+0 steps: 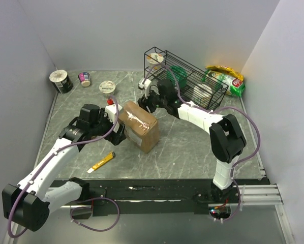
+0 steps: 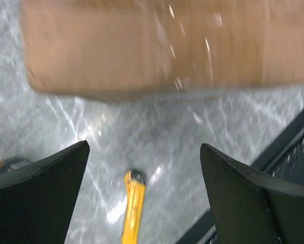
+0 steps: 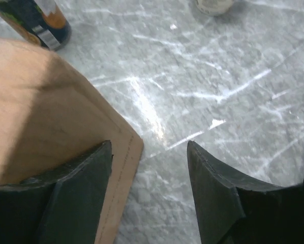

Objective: Unpack the express box

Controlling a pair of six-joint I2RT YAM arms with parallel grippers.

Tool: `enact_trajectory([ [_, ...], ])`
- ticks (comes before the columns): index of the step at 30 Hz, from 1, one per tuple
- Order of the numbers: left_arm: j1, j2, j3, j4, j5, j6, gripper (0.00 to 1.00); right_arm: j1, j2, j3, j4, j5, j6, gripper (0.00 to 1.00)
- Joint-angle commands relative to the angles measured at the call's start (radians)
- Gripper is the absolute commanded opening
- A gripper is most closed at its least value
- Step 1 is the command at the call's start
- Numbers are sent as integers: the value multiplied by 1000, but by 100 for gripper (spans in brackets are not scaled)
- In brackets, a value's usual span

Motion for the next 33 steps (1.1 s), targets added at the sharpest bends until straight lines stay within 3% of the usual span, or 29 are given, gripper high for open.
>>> enact_trajectory([
  [1, 7, -24, 103, -185, 33, 132, 96, -76, -101, -22, 17, 30, 42, 71],
  [4, 10, -20, 138, -346, 28, 250, 96, -167, -199, -15, -36, -9, 87, 74],
  [9, 1, -46, 59, -399, -25, 373, 99, -221, -345, -124, -58, 10, 70, 80],
  [12, -2, -64, -21, -388, -53, 414, 92, -222, -445, -204, -63, 18, 98, 82],
  [19, -11, -34, -176, -267, -133, 398, 89, -218, -624, -324, -130, -21, 93, 83],
  [25, -9, -17, -224, -209, -125, 411, 88, -181, -689, -431, -182, -47, 32, 84],
  [33, -14, 14, -300, -100, -160, 396, 73, -175, -721, -465, -192, -45, 38, 84],
])
